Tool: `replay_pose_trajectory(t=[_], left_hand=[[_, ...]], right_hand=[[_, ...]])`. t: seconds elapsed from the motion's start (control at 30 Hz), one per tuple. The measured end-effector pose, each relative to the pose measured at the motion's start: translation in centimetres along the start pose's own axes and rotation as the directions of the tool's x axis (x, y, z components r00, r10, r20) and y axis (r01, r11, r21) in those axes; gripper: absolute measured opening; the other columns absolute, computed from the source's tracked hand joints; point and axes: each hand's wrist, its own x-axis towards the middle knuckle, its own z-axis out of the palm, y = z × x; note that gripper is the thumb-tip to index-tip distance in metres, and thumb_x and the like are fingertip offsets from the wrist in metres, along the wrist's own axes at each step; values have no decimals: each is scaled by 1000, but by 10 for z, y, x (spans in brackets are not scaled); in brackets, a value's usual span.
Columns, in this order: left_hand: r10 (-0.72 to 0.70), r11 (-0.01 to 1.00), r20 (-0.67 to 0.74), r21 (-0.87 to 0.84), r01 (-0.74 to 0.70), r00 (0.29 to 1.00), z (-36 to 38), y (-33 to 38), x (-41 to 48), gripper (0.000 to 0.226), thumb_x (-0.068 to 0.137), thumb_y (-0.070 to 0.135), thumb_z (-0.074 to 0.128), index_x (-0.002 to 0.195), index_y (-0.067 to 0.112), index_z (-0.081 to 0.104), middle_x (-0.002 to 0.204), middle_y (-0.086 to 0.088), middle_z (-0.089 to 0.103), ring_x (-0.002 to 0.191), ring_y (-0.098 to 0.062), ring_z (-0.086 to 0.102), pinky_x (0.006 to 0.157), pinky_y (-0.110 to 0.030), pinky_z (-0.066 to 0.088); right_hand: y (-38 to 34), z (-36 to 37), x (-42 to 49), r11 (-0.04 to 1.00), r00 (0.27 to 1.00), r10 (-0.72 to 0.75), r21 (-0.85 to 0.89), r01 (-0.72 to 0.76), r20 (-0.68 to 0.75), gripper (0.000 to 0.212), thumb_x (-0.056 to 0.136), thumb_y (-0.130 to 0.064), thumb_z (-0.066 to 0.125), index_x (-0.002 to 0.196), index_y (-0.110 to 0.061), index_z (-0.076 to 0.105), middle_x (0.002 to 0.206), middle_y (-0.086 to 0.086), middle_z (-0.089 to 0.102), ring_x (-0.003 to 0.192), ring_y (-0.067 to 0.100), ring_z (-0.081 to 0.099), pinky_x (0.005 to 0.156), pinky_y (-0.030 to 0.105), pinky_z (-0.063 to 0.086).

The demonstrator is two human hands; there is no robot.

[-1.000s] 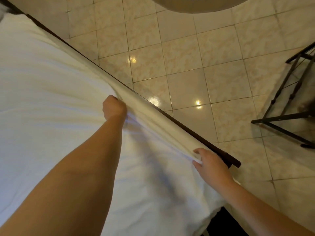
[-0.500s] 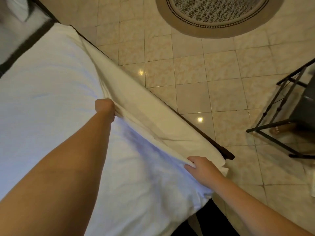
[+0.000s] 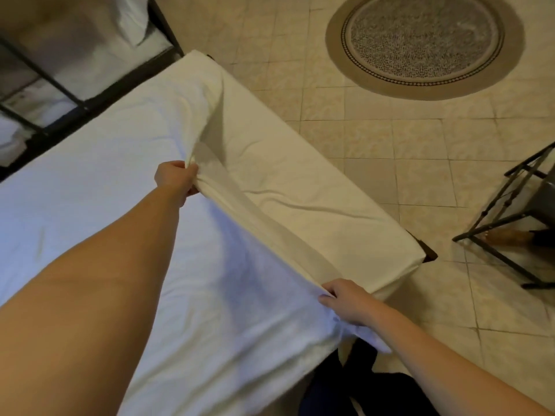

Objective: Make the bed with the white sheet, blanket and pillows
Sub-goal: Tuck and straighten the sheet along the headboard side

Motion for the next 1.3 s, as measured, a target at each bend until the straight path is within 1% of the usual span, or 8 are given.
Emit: replay_pose_trajectory(t=[0.1, 0.2, 0.4, 0.5, 0.67, 0.87, 1.1, 1.3], left_hand=[[6, 999, -31, -45, -7, 999, -55, -19, -18, 16, 94, 16, 74, 104, 6, 68, 108, -18, 66, 88, -34, 69, 77, -43, 62], [-6, 995, -63, -102, -1, 998, -109, -42, -41, 34, 93, 19, 75, 122, 3, 67, 113, -17, 66, 90, -32, 70, 73, -39, 63], [33, 992, -114, -113, -46, 993, -213, -84, -97, 41, 93, 21, 75, 130, 6, 64, 119, -14, 63, 98, -31, 68, 67, -33, 63], [30, 993, -123, -107, -43, 992, -258, -102, -120, 40, 94, 21, 75, 130, 7, 64, 118, -13, 62, 99, -31, 67, 70, -33, 62], [58, 991, -120, -115, -72, 991, -334, -133, -131, 36, 94, 18, 74, 127, 5, 66, 117, -16, 64, 101, -34, 68, 81, -41, 62], [71, 986, -91, -146, -84, 993, -430, -183, -103, 37, 91, 22, 78, 123, 8, 68, 117, -16, 67, 93, -30, 71, 61, -31, 63], [141, 982, -25, -124, -143, 990, -566, -264, -80, 20, 91, 23, 77, 106, 11, 74, 96, -9, 70, 89, -29, 72, 58, -28, 61], [148, 984, -65, -95, -154, 987, -676, -326, -89, 19, 91, 25, 77, 105, 14, 75, 95, -7, 71, 87, -26, 72, 54, -23, 59]], right_hand=[[-26, 36, -13, 997, 997, -74, -20, 74, -3, 37, 99, -27, 56, 66, -19, 42, 65, 1, 46, 60, 14, 46, 59, 31, 32], [-46, 73, -27, 993, 993, -120, -11, 120, 16, 34, 99, -26, 56, 68, -14, 47, 66, 1, 45, 60, 12, 43, 60, 32, 31], [-83, 153, -66, 977, 977, -214, 20, 214, 0, 41, 99, -24, 56, 65, -21, 33, 60, -3, 31, 50, 6, 30, 57, 29, 23], [-104, 193, -90, 973, 975, -223, 62, 223, -7, 37, 99, -27, 55, 69, -16, 36, 63, 3, 31, 54, 12, 30, 58, 31, 24], [-147, 259, -117, 969, 972, -234, 77, 235, -19, 36, 98, -27, 55, 68, -17, 38, 61, -1, 33, 52, 10, 31, 57, 30, 26], [-213, 349, -111, 977, 977, -209, 35, 211, -47, 39, 98, -28, 57, 66, -20, 37, 58, -4, 35, 51, 10, 35, 56, 29, 28], [-304, 495, -105, 987, 987, -159, 9, 159, -23, 37, 103, -34, 55, 71, -15, 50, 64, 1, 43, 57, 13, 43, 60, 31, 31], [-378, 599, -121, 984, 984, -176, 1, 176, 13, 40, 103, -37, 55, 72, -13, 48, 60, -3, 35, 47, 7, 33, 55, 30, 26]])
